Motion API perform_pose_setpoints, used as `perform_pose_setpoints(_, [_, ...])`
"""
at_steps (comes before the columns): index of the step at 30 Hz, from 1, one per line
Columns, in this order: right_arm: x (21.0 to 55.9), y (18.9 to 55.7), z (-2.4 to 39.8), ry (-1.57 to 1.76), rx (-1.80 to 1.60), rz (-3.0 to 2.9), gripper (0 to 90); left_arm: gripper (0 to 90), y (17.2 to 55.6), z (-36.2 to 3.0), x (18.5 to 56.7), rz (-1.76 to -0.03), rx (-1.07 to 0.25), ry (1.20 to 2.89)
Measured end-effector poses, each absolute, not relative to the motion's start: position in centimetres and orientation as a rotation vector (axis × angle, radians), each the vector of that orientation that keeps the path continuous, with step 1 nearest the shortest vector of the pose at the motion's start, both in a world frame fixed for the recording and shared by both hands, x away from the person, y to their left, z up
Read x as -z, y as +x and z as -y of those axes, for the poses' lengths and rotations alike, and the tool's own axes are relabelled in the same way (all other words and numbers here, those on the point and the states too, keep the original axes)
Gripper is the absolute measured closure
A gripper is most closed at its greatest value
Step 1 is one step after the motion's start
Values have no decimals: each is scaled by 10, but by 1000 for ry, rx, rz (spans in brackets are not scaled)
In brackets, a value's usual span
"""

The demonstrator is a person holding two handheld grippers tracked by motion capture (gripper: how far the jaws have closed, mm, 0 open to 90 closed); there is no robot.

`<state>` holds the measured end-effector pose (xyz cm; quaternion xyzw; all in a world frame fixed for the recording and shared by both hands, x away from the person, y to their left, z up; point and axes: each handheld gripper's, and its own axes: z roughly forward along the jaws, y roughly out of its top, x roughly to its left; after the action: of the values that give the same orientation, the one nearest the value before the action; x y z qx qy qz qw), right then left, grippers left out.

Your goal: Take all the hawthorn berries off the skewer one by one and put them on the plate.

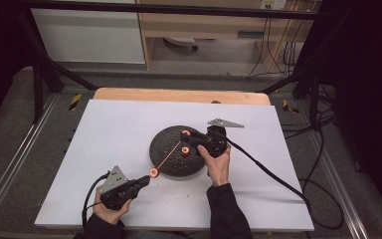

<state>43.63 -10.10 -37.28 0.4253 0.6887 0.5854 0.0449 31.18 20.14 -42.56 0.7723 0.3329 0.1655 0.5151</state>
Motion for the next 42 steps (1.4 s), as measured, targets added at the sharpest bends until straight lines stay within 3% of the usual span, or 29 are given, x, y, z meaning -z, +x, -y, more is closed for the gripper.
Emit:
perform_pose_setpoints(16, [369,464,121,1359,-1659,-2088,622,884,313,-203,426,-810,-397,1857])
perform_pose_setpoints(42, [441,451,117,1431,-1489,-2249,622,884,314,-202,427,-817,-397,1863])
